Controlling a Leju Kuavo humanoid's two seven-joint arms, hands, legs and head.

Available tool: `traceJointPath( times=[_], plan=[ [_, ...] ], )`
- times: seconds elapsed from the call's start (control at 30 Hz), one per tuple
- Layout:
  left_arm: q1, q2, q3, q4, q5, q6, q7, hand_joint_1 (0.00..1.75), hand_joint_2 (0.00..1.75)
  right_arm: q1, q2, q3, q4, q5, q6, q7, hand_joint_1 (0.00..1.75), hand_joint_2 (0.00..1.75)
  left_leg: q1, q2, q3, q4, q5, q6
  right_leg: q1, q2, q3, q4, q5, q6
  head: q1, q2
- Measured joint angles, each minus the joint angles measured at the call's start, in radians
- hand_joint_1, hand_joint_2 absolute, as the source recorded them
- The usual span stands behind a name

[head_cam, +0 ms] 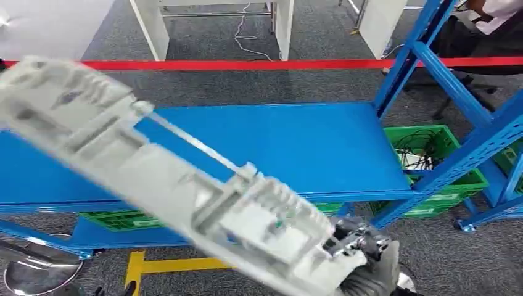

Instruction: Take the parts from the cabinet and place them on the table.

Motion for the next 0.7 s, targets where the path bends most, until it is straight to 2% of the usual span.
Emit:
traceJointPath(
  times=[0.03,0.07,0.1,0.17,0.2,0.23,0.27,0.33,0.37,0.4,0.43,0.47,0.5,0.53,0.57,0.6,0.67,0.7],
  plan=[
    [-0.003,0.003,-0.001,0.0,-0.015,0.009,0.004,0.0,1.75,0.009,0.037,-0.043,0.014,-0.028,0.12,-0.002,1.75,1.75,-0.006,0.0,-0.009,0.01,-0.001,-0.012,0.011,0.008,0.001,-0.004,-0.014,-0.002,0.002,0.0],
    [-0.006,0.002,-0.003,0.0,-0.029,0.019,0.009,0.0,1.75,0.024,0.069,-0.08,0.027,-0.05,0.214,-0.003,1.75,1.75,-0.006,-0.001,-0.015,0.018,0.0,-0.017,0.01,0.011,0.005,-0.001,-0.008,-0.021,0.0,0.0],
    [-0.008,0.001,-0.005,0.0,-0.039,0.025,0.01,0.0,1.75,0.036,0.099,-0.114,0.049,-0.069,0.281,-0.003,1.75,1.75,-0.006,-0.001,-0.018,0.017,0.006,-0.025,0.011,0.012,-0.003,0.006,-0.005,-0.026,0.0,0.0],
    [-0.009,0.0,-0.01,0.0,-0.055,0.034,0.015,0.0,1.75,0.053,0.145,-0.168,0.095,-0.088,0.37,0.0,1.75,1.75,-0.003,-0.002,-0.021,0.016,0.016,-0.037,0.014,0.012,-0.013,0.015,0.003,-0.04,0.0,0.0],
    [-0.01,0.001,-0.012,0.0,-0.061,0.036,0.017,0.0,1.75,0.056,0.164,-0.186,0.119,-0.083,0.392,0.0,1.75,1.75,0.0,0.0,-0.028,0.025,-0.002,-0.041,0.008,0.006,-0.02,0.013,0.012,-0.057,0.001,0.0],
    [-0.012,0.0,-0.017,0.0,-0.068,0.038,0.021,0.0,1.75,0.059,0.184,-0.202,0.137,-0.075,0.405,-0.001,1.75,1.75,0.0,0.001,-0.044,0.06,-0.048,-0.045,0.009,0.005,-0.033,0.013,0.019,-0.067,-0.003,0.0],
    [-0.012,0.0,-0.021,0.0,-0.069,0.039,0.024,0.0,1.75,0.062,0.197,-0.21,0.151,-0.07,0.411,-0.001,1.75,1.75,0.0,0.001,-0.066,0.128,-0.103,-0.048,0.011,0.003,-0.044,0.013,0.026,-0.075,-0.004,0.0],
    [-0.013,0.0,-0.028,0.0,-0.079,0.048,0.024,0.0,1.75,0.067,0.227,-0.229,0.19,-0.062,0.417,-0.001,1.75,1.75,0.0,0.001,-0.112,0.296,-0.196,-0.052,0.016,-0.001,-0.07,0.013,0.044,-0.08,-0.008,0.0],
    [-0.012,0.001,-0.029,0.0,-0.085,0.054,0.024,0.0,1.75,0.066,0.234,-0.24,0.208,-0.062,0.415,-0.001,1.75,1.75,0.0,0.001,-0.112,0.338,-0.222,-0.05,0.018,-0.002,-0.083,0.014,0.054,-0.08,-0.007,0.0],
    [-0.011,0.001,-0.03,0.0,-0.087,0.056,0.024,0.0,1.75,0.068,0.241,-0.249,0.224,-0.063,0.413,-0.001,1.75,1.75,-0.001,0.001,-0.092,0.331,-0.221,-0.047,0.019,-0.002,-0.095,0.014,0.063,-0.08,-0.008,0.0],
    [-0.011,0.003,-0.031,0.0,-0.088,0.057,0.024,0.0,1.75,0.069,0.244,-0.254,0.236,-0.063,0.413,-0.001,1.75,1.75,-0.001,0.001,-0.05,0.282,-0.203,-0.043,0.021,-0.002,-0.106,0.014,0.072,-0.079,-0.008,0.0],
    [-0.012,0.003,-0.032,0.0,-0.089,0.059,0.024,0.0,1.75,0.07,0.247,-0.261,0.246,-0.062,0.413,-0.001,1.75,1.75,-0.002,0.001,0.01,0.197,-0.172,-0.037,0.023,-0.001,-0.115,0.014,0.08,-0.077,-0.008,0.0],
    [-0.013,0.004,-0.032,0.0,-0.09,0.059,0.024,0.0,1.75,0.07,0.251,-0.266,0.254,-0.06,0.413,-0.001,1.75,1.75,-0.004,0.001,0.09,0.078,-0.138,-0.028,0.023,0.0,-0.123,0.014,0.089,-0.074,-0.008,0.0],
    [-0.015,0.005,-0.033,0.0,-0.092,0.059,0.024,0.0,1.75,0.07,0.254,-0.271,0.259,-0.059,0.413,0.0,1.75,1.75,-0.008,0.001,0.148,-0.011,-0.131,-0.021,0.023,-0.001,-0.126,0.014,0.097,-0.07,-0.008,0.0],
    [-0.018,0.005,-0.033,0.0,-0.092,0.06,0.024,0.0,1.75,0.07,0.257,-0.276,0.265,-0.059,0.413,-0.001,1.75,1.75,-0.013,0.002,0.151,-0.032,-0.135,-0.024,0.028,-0.002,-0.13,0.015,0.105,-0.062,-0.008,0.0],
    [-0.018,0.004,-0.034,0.0,-0.093,0.06,0.02,0.0,1.75,0.069,0.258,-0.279,0.272,-0.059,0.412,-0.001,1.75,1.75,-0.016,0.001,0.144,-0.03,-0.128,-0.022,0.025,-0.004,-0.131,0.012,0.113,-0.056,-0.005,0.0],
    [-0.013,0.005,-0.034,0.0,-0.093,0.063,0.009,0.0,1.75,0.067,0.262,-0.287,0.282,-0.047,0.404,-0.001,1.75,1.75,-0.022,0.001,0.135,-0.02,-0.117,-0.012,0.019,-0.006,-0.13,0.005,0.132,-0.044,-0.006,0.0],
    [-0.011,0.004,-0.034,0.0,-0.094,0.066,0.002,0.0,1.75,0.067,0.262,-0.29,0.288,-0.043,0.399,-0.001,1.75,1.75,-0.017,0.0,0.124,-0.028,-0.1,-0.005,0.02,-0.006,-0.134,0.002,0.137,-0.038,-0.006,0.0]
  ],
)
